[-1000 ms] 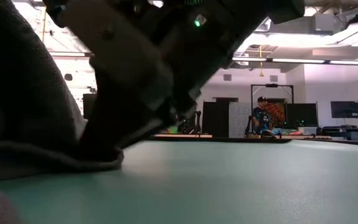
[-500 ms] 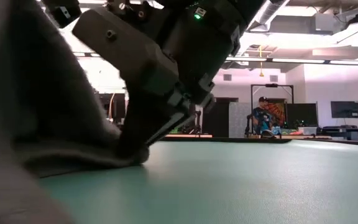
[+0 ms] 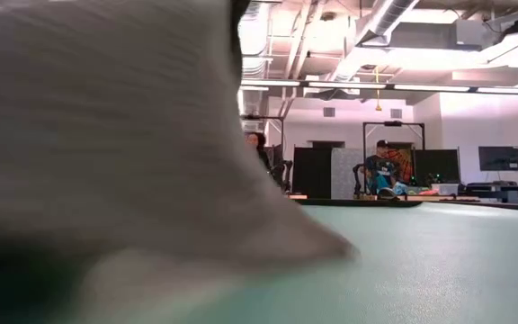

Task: Roll towel
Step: Fold the gray towel

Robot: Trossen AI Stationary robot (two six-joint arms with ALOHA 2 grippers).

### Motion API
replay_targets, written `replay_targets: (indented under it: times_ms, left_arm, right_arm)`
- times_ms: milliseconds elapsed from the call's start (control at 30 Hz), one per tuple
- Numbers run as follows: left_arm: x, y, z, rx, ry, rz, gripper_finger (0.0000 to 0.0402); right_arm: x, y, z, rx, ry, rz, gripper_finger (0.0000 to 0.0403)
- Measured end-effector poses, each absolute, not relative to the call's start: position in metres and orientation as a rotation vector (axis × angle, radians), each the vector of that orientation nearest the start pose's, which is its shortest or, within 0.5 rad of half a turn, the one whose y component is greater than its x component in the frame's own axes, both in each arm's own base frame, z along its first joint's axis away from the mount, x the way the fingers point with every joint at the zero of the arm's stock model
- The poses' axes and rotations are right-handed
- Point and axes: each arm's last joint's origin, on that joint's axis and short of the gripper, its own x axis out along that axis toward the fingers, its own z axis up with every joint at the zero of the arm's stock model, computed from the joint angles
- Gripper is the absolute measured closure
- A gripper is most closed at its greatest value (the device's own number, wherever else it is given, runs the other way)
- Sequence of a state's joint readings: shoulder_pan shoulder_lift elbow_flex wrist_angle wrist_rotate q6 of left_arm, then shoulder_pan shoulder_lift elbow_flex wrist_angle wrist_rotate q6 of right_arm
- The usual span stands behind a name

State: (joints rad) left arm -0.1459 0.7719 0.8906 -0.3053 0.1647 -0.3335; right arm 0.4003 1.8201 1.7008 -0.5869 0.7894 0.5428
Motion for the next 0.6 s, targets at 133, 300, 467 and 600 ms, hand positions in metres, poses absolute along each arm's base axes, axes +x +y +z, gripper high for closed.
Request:
replay_targets:
  times_ms: [133, 300, 467, 600]
  left_arm:
    - [0.161, -0.027, 0.368, -0.304, 0.126, -0.259, 0.0317]
    - [0.162, -0.027, 0.375, -0.123, 0.024, -0.248, 0.0317]
    - [0.168, -0.029, 0.374, -0.129, 0.031, -0.362, 0.0306]
    - [0.177, -0.033, 0.363, -0.148, 0.128, -0.477, 0.0281]
  right_arm:
    - [0.359, 0.114, 0.371, 0.081, 0.370, -0.589, 0.0394]
    - [0.352, 0.107, 0.398, -0.063, 0.346, -0.404, 0.0393]
    - [0.353, 0.124, 0.409, -0.107, 0.265, -0.214, 0.0392]
    - [0.349, 0.139, 0.407, -0.079, 0.262, -0.170, 0.0391]
